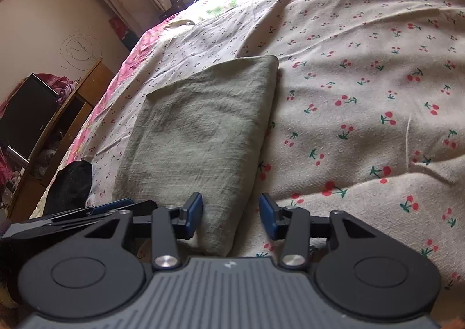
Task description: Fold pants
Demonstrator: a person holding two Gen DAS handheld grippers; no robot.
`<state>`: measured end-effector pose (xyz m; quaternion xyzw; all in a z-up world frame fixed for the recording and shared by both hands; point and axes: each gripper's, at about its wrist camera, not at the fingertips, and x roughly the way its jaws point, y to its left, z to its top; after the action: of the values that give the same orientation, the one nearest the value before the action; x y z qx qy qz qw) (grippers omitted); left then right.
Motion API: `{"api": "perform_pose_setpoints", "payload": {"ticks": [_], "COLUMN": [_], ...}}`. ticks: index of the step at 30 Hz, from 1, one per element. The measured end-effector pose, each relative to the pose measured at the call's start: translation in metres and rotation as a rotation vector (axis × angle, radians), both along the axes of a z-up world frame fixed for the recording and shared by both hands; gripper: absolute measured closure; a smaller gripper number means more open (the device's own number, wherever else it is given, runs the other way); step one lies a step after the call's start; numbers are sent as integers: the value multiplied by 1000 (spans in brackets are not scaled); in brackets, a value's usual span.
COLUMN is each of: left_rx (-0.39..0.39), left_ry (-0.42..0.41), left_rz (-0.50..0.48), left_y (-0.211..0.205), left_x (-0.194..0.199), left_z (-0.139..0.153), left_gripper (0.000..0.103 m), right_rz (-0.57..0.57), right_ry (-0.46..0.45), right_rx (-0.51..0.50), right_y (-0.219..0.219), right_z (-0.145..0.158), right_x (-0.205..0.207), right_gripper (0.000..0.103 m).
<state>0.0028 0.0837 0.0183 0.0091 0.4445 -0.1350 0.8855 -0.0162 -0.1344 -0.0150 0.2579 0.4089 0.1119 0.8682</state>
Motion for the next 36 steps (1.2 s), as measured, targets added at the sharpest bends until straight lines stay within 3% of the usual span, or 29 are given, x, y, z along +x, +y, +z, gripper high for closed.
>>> {"api": "perform_pose_setpoints", "payload": {"ticks": [8, 15, 20, 28, 33, 36], "left_rx": [-22, -119, -52, -77, -216, -237], "left_ry": [12, -60, -105, -67, 7, 47], "left_rz": [14, 44, 17, -11, -23, -81], "left_y": [4, 25, 36, 66, 75, 61], "left_x": [1, -6, 4, 49, 75, 86], "left_z": [-1, 17, 18, -1, -14, -24], "left_gripper": [42, 41, 35, 35, 32, 26], "right_rz": [-26, -61, -61, -21, 13, 35], "right_ry": [-10, -3, 15, 34, 31, 27], "right_rx": [56, 56, 85, 170, 220, 247], "right_y": [-8, -19, -25, -20, -14, -11], "right_z": [2, -1, -10, -18, -25, -31], "right_x": [2, 7, 19, 45, 67, 79], "right_gripper": [54, 51, 50, 48, 47, 47]}}
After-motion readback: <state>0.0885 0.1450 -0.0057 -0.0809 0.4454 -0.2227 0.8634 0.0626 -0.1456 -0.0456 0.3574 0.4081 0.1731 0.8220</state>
